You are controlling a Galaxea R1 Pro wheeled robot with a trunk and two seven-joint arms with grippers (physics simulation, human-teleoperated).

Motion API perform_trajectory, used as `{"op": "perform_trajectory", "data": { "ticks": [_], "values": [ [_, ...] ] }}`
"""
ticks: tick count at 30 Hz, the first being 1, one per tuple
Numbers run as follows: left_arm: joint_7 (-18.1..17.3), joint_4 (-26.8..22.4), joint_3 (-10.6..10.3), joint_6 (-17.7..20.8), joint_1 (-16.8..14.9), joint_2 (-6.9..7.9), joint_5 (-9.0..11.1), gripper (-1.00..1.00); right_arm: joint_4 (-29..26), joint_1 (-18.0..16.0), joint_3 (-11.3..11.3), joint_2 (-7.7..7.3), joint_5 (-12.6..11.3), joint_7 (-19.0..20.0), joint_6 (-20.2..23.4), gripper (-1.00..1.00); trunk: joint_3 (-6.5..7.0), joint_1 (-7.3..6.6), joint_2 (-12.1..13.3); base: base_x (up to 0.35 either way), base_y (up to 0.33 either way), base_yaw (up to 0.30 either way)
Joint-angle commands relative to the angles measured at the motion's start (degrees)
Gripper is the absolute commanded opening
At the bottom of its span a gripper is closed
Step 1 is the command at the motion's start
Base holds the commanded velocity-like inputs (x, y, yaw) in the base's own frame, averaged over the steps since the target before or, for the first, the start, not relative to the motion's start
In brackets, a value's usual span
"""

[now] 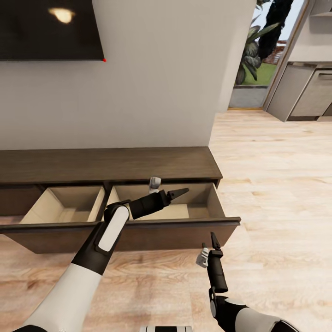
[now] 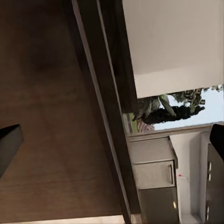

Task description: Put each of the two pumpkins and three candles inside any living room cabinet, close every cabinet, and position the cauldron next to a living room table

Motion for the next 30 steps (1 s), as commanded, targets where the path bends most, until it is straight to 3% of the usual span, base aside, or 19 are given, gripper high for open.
{"op": "perform_trajectory", "data": {
  "ticks": [1, 6, 7, 10, 11, 14, 15, 19, 20, 22, 24, 28, 30],
  "values": [
    [0.0, 1.1, 0.1, 0.0, 0.0, 0.06, 0.0, 1.0, 0.1, 0.0, 0.0, 0.01, -0.4, 0.1, -0.3, 1.0, 0.18, -0.23, 0.4, 0.0, 0.0, 0.0],
    [-0.1, 3.9, 0.1, 0.1, 0.0, 0.58, 0.0, 1.0, 0.2, 0.1, -0.1, -0.37, -6.8, 5.7, -0.8, 1.0, 1.08, -1.32, 2.4, 0.0, 0.0, 0.0],
    [-0.1, 4.2, 0.0, 0.1, 0.0, 1.15, 0.0, 1.0, 0.2, 0.2, -0.1, -0.75, -9.2, 9.1, -0.9, 1.0, 1.26, -1.54, 2.8, 0.0, 0.0, 0.0],
    [-0.2, 4.4, -0.1, 0.3, 0.4, 3.44, 0.0, 1.0, 0.3, 0.2, -0.1, -1.33, -13.1, 15.6, -0.9, 1.0, 1.8, -2.2, 4.0, 0.0, 0.0, 0.0],
    [-0.2, 5.7, -0.1, 0.3, 3.7, 5.85, -0.1, 1.0, 0.3, 0.3, -0.1, -1.93, -19.5, 19.9, -0.9, 1.0, 1.98, -2.42, 4.4, 0.0, 0.0, 0.0],
    [-0.3, 9.2, -0.1, 0.3, 4.8, 7.19, -0.3, 1.0, 0.3, 0.3, -0.1, -2.09, -22.5, 24.0, -0.9, 1.0, 2.52, -3.08, 5.6, 0.0, 0.0, 0.0],
    [-0.2, 15.3, -0.2, 0.9, 6.0, 8.74, -0.5, 1.0, 0.3, 0.4, -0.1, -2.14, -23.4, 31.7, -0.9, 1.0, 2.7, -3.3, 6.0, 0.0, 0.0, 0.0],
    [-0.1, 19.2, -1.2, 1.1, 6.4, 10.33, -0.6, 1.0, 0.3, 0.4, -0.1, -2.19, -23.6, 35.9, -0.9, 1.0, 3.42, -4.18, 7.6, 0.0, 0.0, 0.0],
    [-0.1, 20.0, -2.4, 1.2, 6.4, 10.92, -0.6, 1.0, 0.3, 0.5, -0.1, -2.2, -23.6, 36.9, -0.9, 1.0, 3.6, -4.4, 8.0, 0.0, 0.0, 0.0],
    [-0.2, 21.9, -8.4, 1.5, 6.5, 12.63, -0.5, 1.0, 0.3, 0.6, -0.1, -2.1, -23.7, 38.4, -0.9, 1.0, 3.96, -4.84, 8.8, 0.0, 0.0, 0.0],
    [-0.2, 22.7, -11.0, 1.6, 6.6, 12.96, -0.5, 1.0, 0.3, 0.7, -0.1, -2.07, -23.7, 39.2, -0.9, 1.0, 4.31, -5.28, 9.6, 0.0, 0.0, 0.0],
    [0.1, 27.8, -13.9, 1.4, 7.0, 13.15, -0.7, 1.0, 0.3, 0.7, -0.1, -1.88, -23.7, 39.8, -0.9, 1.0, 5.03, -6.16, 11.2, 0.0, 0.0, 0.0],
    [0.6, 34.0, -14.4, 1.0, 7.1, 13.29, -0.8, 1.0, 0.2, 0.8, -0.1, -1.69, -23.7, 39.9, -0.9, 1.0, 5.39, -6.59, 12.0, 0.0, 0.0, 0.15]
  ]
}}
